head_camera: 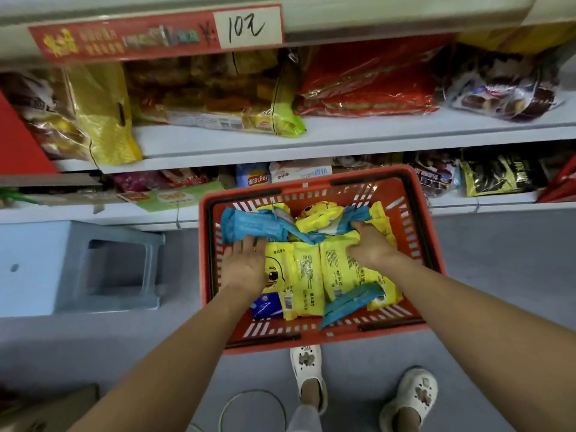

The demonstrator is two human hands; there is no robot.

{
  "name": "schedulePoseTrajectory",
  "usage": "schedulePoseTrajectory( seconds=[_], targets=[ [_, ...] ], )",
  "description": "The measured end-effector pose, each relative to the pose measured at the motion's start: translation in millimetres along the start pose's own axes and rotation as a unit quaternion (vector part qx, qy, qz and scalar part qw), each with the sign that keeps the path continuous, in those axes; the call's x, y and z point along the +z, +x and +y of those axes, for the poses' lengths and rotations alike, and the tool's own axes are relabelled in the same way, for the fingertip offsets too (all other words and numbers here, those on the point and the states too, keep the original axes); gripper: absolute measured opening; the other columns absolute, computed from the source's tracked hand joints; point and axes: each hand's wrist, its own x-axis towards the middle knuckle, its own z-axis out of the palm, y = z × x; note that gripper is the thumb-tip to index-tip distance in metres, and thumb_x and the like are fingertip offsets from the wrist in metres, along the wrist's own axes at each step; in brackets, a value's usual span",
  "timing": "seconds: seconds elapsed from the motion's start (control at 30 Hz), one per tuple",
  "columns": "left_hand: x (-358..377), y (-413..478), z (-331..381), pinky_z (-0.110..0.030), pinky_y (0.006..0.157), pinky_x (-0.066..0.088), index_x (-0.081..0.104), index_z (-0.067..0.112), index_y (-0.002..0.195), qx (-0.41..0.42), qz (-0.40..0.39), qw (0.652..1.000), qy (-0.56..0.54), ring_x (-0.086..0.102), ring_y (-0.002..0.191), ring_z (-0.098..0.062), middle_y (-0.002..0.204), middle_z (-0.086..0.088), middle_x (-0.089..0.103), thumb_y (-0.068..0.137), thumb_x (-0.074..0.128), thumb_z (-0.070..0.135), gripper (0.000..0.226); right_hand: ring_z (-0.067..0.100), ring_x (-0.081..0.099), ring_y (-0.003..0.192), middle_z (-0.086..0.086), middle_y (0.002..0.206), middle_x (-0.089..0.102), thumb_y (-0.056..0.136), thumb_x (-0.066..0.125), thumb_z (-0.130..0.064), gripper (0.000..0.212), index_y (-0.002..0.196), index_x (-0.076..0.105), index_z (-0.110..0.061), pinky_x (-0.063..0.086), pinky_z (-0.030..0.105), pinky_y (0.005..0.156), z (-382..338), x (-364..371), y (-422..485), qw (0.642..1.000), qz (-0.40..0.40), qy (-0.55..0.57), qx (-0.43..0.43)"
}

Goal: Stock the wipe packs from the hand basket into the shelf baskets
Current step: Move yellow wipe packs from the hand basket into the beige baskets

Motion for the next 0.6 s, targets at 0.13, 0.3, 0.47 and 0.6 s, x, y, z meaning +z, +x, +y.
schedulePoseTrajectory(
  seconds=[0.13, 0.3, 0.47, 0.6],
  targets=[
    [-9.5, 6.2, -3.9, -0.034, 0.099, 0.038, 0.053, 0.022, 0.126, -0.032, -0.049, 0.998, 0.021, 0.052, 0.119, -0.022, 0.124, -0.002, 0.059, 0.071, 0.077, 0.053, 0.068, 0.027, 0.056, 0.115, 0.008, 0.134, 0.053, 0.091, 0.059, -0.019, 0.035, 0.126, 0.056, -0.012, 0.046, 0.032, 0.090, 3.4, -0.3, 2.5, 0.997, 0.048, -0.058, -0.025],
    [-27.1, -14.3, -10.3, -0.033, 0.084, 0.045, 0.066, 0.022, 0.099, -0.031, -0.039, 0.989, -0.142, 0.059, 0.104, -0.024, 0.103, -0.002, 0.065, 0.069, 0.078, 0.054, 0.045, 0.022, 0.057, 0.106, 0.002, 0.111, 0.061, 0.081, 0.070, -0.030, 0.019, 0.073, 0.054, -0.035, 0.047, 0.037, 0.090, 22.0, -11.9, -26.3, 0.993, 0.076, -0.012, -0.092],
    [-64.0, -59.9, 15.3, -0.025, 0.081, 0.051, 0.057, 0.018, 0.119, -0.124, 0.019, 0.839, -0.530, 0.064, 0.102, -0.017, 0.110, 0.004, 0.068, 0.082, 0.075, 0.035, 0.044, 0.010, 0.057, 0.085, -0.011, 0.086, 0.062, 0.085, 0.069, -0.019, 0.018, 0.078, 0.054, -0.026, 0.045, 0.030, 0.079, 28.9, -39.0, -84.7, 0.961, 0.145, 0.160, -0.173],
    [-88.6, -86.5, 72.6, -0.046, 0.105, 0.044, 0.051, 0.023, 0.133, -0.155, 0.053, 0.748, -0.643, 0.056, 0.120, -0.020, 0.130, 0.005, 0.061, 0.081, 0.075, 0.036, 0.059, 0.004, 0.053, 0.069, -0.010, 0.079, 0.060, 0.084, 0.070, -0.017, 0.015, 0.081, 0.056, -0.019, 0.044, 0.025, 0.067, 15.5, -72.5, -142.4, 0.909, 0.289, 0.227, -0.199]
  ],
)
